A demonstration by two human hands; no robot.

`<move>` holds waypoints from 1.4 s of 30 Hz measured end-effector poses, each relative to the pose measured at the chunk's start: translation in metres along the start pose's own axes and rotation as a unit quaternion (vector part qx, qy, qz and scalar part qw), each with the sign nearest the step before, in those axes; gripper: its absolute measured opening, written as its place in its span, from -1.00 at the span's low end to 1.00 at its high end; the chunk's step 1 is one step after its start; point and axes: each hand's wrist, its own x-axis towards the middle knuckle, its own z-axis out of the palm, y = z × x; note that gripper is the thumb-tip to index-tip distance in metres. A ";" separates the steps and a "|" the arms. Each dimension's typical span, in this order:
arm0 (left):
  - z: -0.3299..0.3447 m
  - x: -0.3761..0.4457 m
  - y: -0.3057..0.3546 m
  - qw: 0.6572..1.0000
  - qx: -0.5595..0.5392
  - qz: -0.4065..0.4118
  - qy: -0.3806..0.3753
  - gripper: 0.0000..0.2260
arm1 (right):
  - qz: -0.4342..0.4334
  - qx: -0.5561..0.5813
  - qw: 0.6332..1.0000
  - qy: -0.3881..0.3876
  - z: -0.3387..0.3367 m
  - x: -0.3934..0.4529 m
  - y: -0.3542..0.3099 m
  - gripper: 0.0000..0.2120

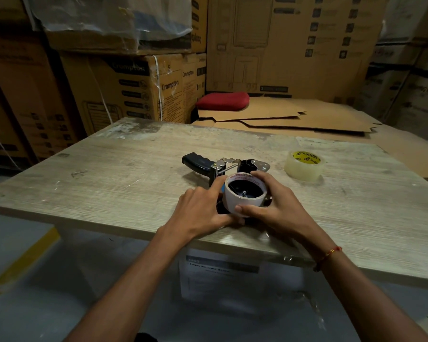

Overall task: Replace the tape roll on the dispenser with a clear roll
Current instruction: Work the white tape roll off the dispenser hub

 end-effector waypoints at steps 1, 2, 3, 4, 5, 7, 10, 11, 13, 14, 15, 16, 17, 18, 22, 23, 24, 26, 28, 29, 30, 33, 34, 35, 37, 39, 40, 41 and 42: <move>0.000 0.000 0.000 1.000 0.001 -0.001 0.002 -0.12 | -0.003 0.012 1.000 0.006 0.002 -0.002 0.001 -0.26; 0.001 0.000 -0.001 1.000 0.001 -0.003 0.002 -0.12 | -0.007 0.021 1.000 0.012 0.004 -0.004 0.004 -0.29; 0.001 0.001 -0.001 1.000 0.000 -0.005 0.002 -0.12 | -0.009 0.024 1.000 0.014 0.005 -0.004 0.006 -0.30; 0.002 0.001 -0.002 1.000 0.002 -0.006 0.002 -0.12 | -0.012 0.031 0.999 0.011 0.005 -0.004 0.008 -0.28; 0.002 0.002 -0.003 1.000 0.010 -0.007 0.004 -0.12 | -0.013 0.034 0.999 0.007 0.004 -0.004 0.008 -0.26; 0.003 0.003 -0.005 1.000 0.028 -0.006 0.003 -0.13 | -0.013 0.039 0.999 0.001 0.003 -0.002 0.008 -0.21; 0.004 0.003 -0.007 1.000 0.030 -0.008 -0.001 -0.19 | -0.015 0.035 0.999 0.000 0.002 0.000 0.009 -0.19; 0.004 0.003 -0.007 1.000 0.027 -0.010 -0.002 -0.20 | -0.014 0.032 0.999 0.000 0.002 0.000 0.009 -0.18; 0.003 0.004 -0.006 1.000 0.022 -0.014 -0.002 -0.20 | -0.014 0.031 0.999 0.004 0.003 0.000 0.010 -0.19; 0.003 0.004 -0.006 1.000 0.021 -0.015 0.000 -0.20 | -0.016 0.031 0.999 0.007 0.004 0.000 0.011 -0.19; 0.003 0.004 -0.006 1.000 0.019 -0.015 0.001 -0.20 | -0.017 0.028 0.999 0.012 0.004 -0.001 0.011 -0.19; 0.002 0.004 -0.005 1.000 0.017 -0.016 0.001 -0.20 | -0.020 0.026 0.999 0.015 0.005 -0.002 0.012 -0.19; 0.002 0.003 -0.005 1.000 0.015 -0.017 0.000 -0.20 | -0.022 0.023 0.999 0.017 0.006 -0.002 0.012 -0.19; 0.002 0.003 -0.005 1.000 0.012 -0.019 -0.001 -0.20 | -0.024 0.021 0.999 0.017 0.006 -0.002 0.011 -0.19; 0.002 0.003 -0.005 1.000 0.007 -0.028 -0.006 -0.19 | -0.021 0.027 0.999 0.014 0.006 -0.002 0.011 -0.19; 0.002 0.003 -0.005 1.000 0.005 -0.029 -0.007 -0.19 | -0.020 0.030 0.999 0.013 0.006 -0.003 0.011 -0.19; 0.002 0.003 -0.004 1.000 0.003 -0.030 -0.008 -0.19 | -0.019 0.036 0.999 0.012 0.005 -0.003 0.011 -0.20; 0.001 0.003 -0.003 0.999 0.001 -0.032 -0.010 -0.19 | -0.018 0.047 0.999 0.010 0.005 -0.004 0.011 -0.22; 0.000 0.003 -0.002 0.999 -0.001 -0.033 -0.011 -0.19 | -0.022 0.048 0.999 0.012 0.004 -0.004 0.011 -0.23; -0.001 0.002 -0.001 0.999 -0.003 -0.033 -0.012 -0.18 | -0.024 0.047 0.999 0.014 0.004 -0.004 0.011 -0.23; -0.002 0.002 -0.001 0.999 -0.003 -0.032 -0.013 -0.19 | -0.025 0.046 0.999 0.014 0.004 -0.004 0.010 -0.23; -0.003 0.002 0.000 0.999 0.001 -0.032 -0.018 -0.23 | -0.026 0.045 0.999 0.012 0.004 -0.004 0.009 -0.22; -0.003 0.002 0.000 0.999 0.003 -0.033 -0.021 -0.24 | -0.027 0.045 0.999 0.012 0.004 -0.004 0.009 -0.22; -0.004 0.002 0.001 0.999 0.005 -0.034 -0.022 -0.26 | -0.029 0.046 0.998 0.012 0.004 -0.004 0.010 -0.22; -0.005 0.001 0.002 0.999 0.007 -0.036 -0.023 -0.28 | -0.031 0.050 0.998 0.012 0.004 -0.004 0.011 -0.23; -0.006 0.001 0.003 0.999 0.007 -0.040 -0.023 -0.29 | -0.031 0.052 0.998 0.011 0.004 -0.004 0.011 -0.23; -0.006 0.001 0.003 0.999 0.006 -0.042 -0.023 -0.29 | -0.031 0.054 0.998 0.010 0.004 -0.004 0.011 -0.22; -0.006 0.001 0.003 0.999 0.005 -0.043 -0.023 -0.29 | -0.031 0.056 0.998 0.010 0.004 -0.004 0.011 -0.22; -0.006 0.002 0.003 0.999 0.004 -0.045 -0.023 -0.29 | -0.031 0.059 0.998 0.011 0.004 -0.004 0.011 -0.22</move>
